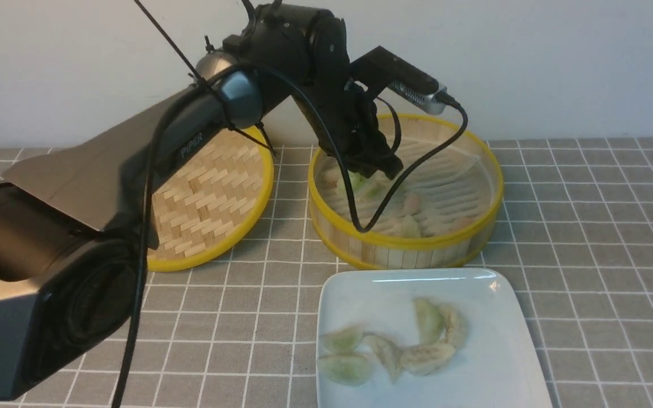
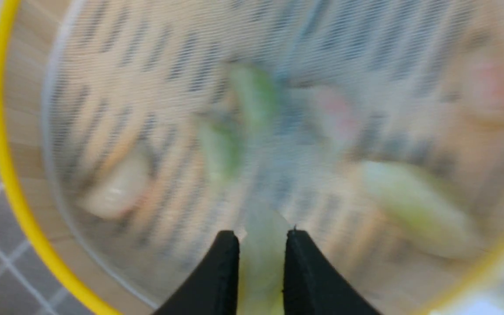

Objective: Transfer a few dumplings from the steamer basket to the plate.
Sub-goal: Use the left arm to put the dumpling into the plate

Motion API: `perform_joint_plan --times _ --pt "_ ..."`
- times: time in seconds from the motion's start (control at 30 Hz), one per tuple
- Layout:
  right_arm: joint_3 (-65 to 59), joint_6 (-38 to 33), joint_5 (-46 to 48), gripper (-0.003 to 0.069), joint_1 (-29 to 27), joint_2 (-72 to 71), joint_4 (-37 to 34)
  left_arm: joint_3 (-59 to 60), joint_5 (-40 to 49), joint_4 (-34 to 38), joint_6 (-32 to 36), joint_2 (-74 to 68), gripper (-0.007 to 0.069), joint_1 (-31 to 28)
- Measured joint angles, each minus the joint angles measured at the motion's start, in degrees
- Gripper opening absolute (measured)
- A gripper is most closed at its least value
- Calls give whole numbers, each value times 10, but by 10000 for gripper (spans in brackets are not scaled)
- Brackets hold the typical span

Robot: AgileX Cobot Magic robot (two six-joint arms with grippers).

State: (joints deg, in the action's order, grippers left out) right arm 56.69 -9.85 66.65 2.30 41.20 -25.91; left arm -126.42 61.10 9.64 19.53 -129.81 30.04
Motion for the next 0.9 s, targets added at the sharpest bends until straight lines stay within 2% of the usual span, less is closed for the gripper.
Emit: perform_joint_plan --times 0.17,0.3,0.43,0.73,0.9 --pt "0 0 -1 -10 0 0 0 0 83 92 0 45 110 0" --pt "0 0 -1 -10 0 0 0 11 93 156 0 53 110 7" --pt "0 0 0 -10 0 0 0 52 93 156 -11 53 110 31" --pt "0 0 16 -10 0 0 0 196 93 116 -24 58 110 122" --pt "0 0 16 -10 0 0 0 236 91 114 -31 62 110 143"
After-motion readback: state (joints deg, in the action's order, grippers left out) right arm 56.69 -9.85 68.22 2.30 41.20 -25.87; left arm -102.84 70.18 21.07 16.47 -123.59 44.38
